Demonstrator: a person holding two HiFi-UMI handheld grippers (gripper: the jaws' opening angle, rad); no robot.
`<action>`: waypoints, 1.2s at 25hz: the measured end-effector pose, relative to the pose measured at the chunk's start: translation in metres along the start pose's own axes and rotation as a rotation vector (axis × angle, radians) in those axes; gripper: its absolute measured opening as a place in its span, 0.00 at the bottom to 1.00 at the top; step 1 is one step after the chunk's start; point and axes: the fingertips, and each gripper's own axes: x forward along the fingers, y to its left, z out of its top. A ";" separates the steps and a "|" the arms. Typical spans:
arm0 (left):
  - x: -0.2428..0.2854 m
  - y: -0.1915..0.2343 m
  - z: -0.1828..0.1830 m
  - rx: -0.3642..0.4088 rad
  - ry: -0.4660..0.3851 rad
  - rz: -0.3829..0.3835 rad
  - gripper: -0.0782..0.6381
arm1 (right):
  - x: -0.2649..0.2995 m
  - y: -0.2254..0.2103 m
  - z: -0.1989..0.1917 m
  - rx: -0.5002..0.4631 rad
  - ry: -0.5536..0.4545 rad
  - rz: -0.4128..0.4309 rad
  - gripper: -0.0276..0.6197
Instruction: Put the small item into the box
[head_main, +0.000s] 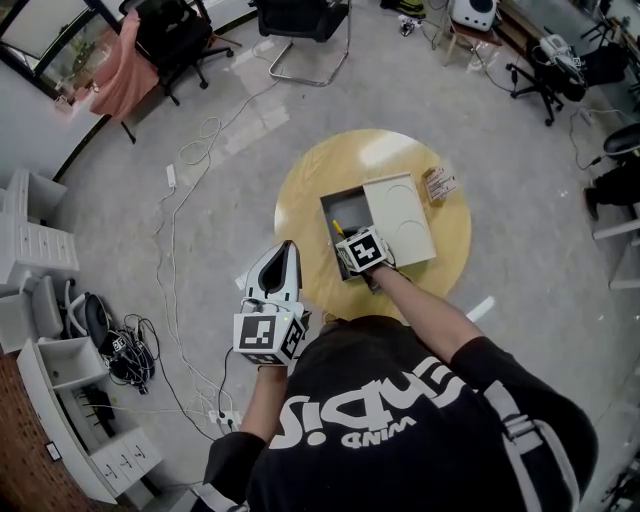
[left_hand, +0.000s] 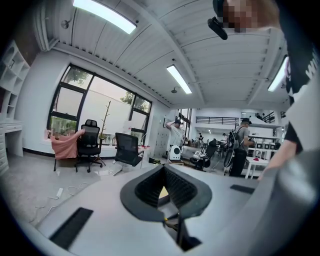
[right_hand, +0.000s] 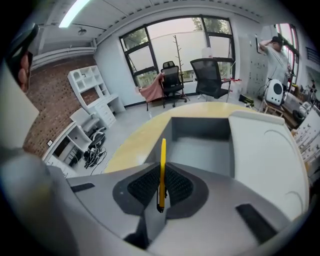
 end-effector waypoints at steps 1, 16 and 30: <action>-0.001 0.001 0.000 0.000 0.000 0.002 0.12 | 0.003 -0.001 -0.004 0.005 0.013 -0.004 0.08; -0.008 0.022 -0.003 -0.022 0.011 0.045 0.12 | 0.031 -0.010 -0.025 0.093 0.148 -0.040 0.08; -0.010 0.023 -0.008 -0.033 0.019 0.037 0.12 | 0.030 -0.008 -0.019 0.061 0.110 -0.062 0.13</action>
